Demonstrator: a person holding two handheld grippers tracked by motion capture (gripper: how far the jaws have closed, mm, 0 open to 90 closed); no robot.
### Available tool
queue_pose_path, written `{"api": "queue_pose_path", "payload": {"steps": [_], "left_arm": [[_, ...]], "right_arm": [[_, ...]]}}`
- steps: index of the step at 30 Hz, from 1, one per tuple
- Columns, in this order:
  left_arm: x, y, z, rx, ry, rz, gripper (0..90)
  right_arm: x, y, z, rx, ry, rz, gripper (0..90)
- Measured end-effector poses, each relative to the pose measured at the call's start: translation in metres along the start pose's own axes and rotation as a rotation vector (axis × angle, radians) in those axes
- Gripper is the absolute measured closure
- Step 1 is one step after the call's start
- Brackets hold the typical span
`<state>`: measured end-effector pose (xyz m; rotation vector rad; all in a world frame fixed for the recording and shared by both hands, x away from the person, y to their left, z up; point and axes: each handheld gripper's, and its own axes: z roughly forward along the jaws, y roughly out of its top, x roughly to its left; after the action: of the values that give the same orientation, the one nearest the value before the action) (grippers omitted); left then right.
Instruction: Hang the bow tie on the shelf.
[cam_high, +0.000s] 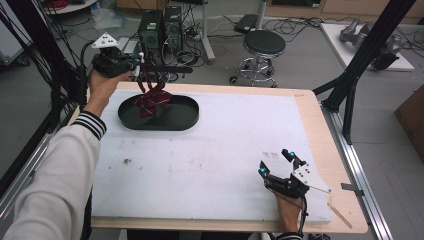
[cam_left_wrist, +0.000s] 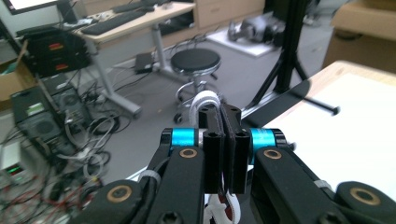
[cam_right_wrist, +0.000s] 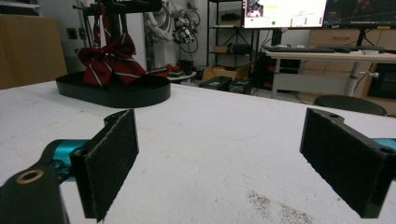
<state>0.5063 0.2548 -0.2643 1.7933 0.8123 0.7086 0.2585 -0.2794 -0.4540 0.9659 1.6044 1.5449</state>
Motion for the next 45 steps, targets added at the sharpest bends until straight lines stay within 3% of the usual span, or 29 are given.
{"api": "queue_pose_path", "payload": {"steps": [10,11,16,18,20,24,26,29,33,35,36,37,40,43,45], "left_arm": [[0.007,-0.002,0.007,0.039,0.01,-0.024,86.6],[0.007,-0.002,0.008,0.043,0.021,-0.034,82.7],[0.006,-0.005,0.007,0.044,0.083,-0.035,43.8],[0.006,-0.006,0.005,0.024,0.09,-0.047,28.6],[0.007,-0.008,0.0,-0.001,0.067,-0.065,15.2],[0.0,-0.018,-0.027,-0.117,0.015,-0.097,11.9],[-0.01,-0.031,-0.048,-0.182,0.0,-0.104,11.5],[-0.032,-0.059,-0.084,-0.268,0.009,-0.079,11.5],[-0.059,-0.099,-0.118,-0.33,0.015,-0.041,11.5],[-0.07,-0.12,-0.132,-0.338,0.02,-0.017,11.4],[-0.074,-0.132,-0.138,-0.366,0.013,-0.032,11.5],[-0.079,-0.147,-0.144,-0.399,0.001,-0.071,11.5],[-0.091,-0.178,-0.15,-0.396,0.013,-0.067,11.5],[-0.099,-0.204,-0.15,-0.374,-0.004,-0.083,11.5],[-0.104,-0.213,-0.149,-0.366,-0.001,-0.078,11.5]], "right_arm": [[-0.002,0.0,-0.001,-0.009,0.0,0.011,10.7],[-0.002,0.0,-0.001,-0.008,0.003,0.022,10.7],[-0.001,0.0,-0.001,-0.005,0.002,0.014,10.7],[-0.001,0.0,-0.001,-0.007,0.004,0.015,10.6],[-0.001,0.0,-0.001,-0.009,0.006,0.015,10.6],[-0.001,0.0,-0.001,-0.011,0.004,0.012,10.6],[-0.001,0.0,-0.001,-0.013,0.002,0.011,10.7],[-0.001,0.0,-0.001,-0.013,0.001,0.008,10.7],[-0.001,0.0,-0.001,-0.014,-0.002,0.01,10.7],[-0.001,0.0,-0.001,-0.012,-0.007,0.007,10.6],[0.0,0.0,-0.001,-0.006,-0.007,0.015,10.6],[0.0,0.0,-0.001,-0.007,-0.006,0.007,10.6],[0.0,0.0,-0.001,-0.005,-0.01,0.006,10.7],[0.001,0.0,0.0,-0.007,-0.01,-0.001,10.6],[0.001,0.0,-0.001,-0.004,-0.013,0.002,10.7]]}}
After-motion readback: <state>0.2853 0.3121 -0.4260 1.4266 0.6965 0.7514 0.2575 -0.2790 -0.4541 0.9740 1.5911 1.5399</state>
